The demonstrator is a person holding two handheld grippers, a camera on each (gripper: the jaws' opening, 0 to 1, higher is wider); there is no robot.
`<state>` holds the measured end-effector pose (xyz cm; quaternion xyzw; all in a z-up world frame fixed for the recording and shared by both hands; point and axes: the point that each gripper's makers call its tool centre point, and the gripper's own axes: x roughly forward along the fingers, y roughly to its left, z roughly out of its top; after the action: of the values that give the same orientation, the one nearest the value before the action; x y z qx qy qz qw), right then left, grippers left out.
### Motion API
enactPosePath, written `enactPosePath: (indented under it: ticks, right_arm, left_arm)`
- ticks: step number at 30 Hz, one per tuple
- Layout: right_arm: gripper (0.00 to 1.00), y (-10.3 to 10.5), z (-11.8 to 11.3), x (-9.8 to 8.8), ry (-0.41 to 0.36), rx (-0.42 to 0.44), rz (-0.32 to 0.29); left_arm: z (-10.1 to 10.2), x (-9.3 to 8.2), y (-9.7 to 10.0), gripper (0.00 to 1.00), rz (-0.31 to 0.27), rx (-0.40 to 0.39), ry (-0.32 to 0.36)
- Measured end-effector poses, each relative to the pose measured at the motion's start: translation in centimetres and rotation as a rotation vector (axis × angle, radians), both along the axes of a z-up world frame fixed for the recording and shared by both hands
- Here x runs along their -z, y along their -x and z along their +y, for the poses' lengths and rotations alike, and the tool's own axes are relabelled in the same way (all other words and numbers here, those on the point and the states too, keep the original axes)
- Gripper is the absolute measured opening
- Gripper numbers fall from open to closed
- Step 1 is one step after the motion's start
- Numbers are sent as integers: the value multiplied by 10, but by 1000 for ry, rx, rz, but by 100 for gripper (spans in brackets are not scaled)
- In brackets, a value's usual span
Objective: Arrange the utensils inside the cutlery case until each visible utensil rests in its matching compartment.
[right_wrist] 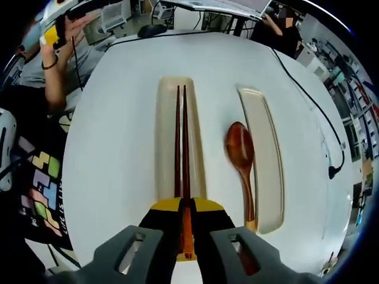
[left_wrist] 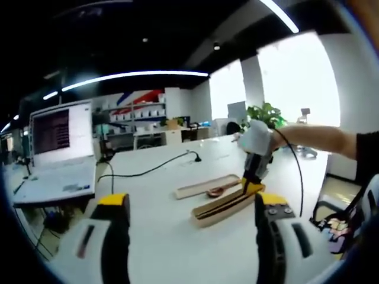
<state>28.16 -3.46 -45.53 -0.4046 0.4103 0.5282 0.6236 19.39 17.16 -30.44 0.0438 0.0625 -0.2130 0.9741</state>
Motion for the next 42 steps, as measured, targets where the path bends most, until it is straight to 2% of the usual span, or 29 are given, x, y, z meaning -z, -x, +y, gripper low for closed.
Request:
enactPosePath:
  ticks: [12, 21, 27, 34, 39, 42]
  right_arm:
    - [6, -3, 2, -1, -4, -7, -23]
    - [6, -8, 1, -22, -2, -23, -71]
    - [6, -23, -5, -35, 4, 4, -135]
    - [13, -43, -9, -32, -34, 6, -209]
    - [13, -55, -12, -21, -39, 25, -206]
    - [13, -61, -10, -15, -60, 36, -199]
  left_arm:
    - [2, 0, 0, 92, -1, -1, 1]
    - [0, 3, 1, 91, 10, 6, -8]
    - [2, 1, 2, 90, 3, 4, 4]
    - [0, 2, 1, 89, 0, 17, -4]
    - [-7, -8, 5, 91, -38, 46, 14]
    - [-12, -8, 9, 91, -37, 72, 9]
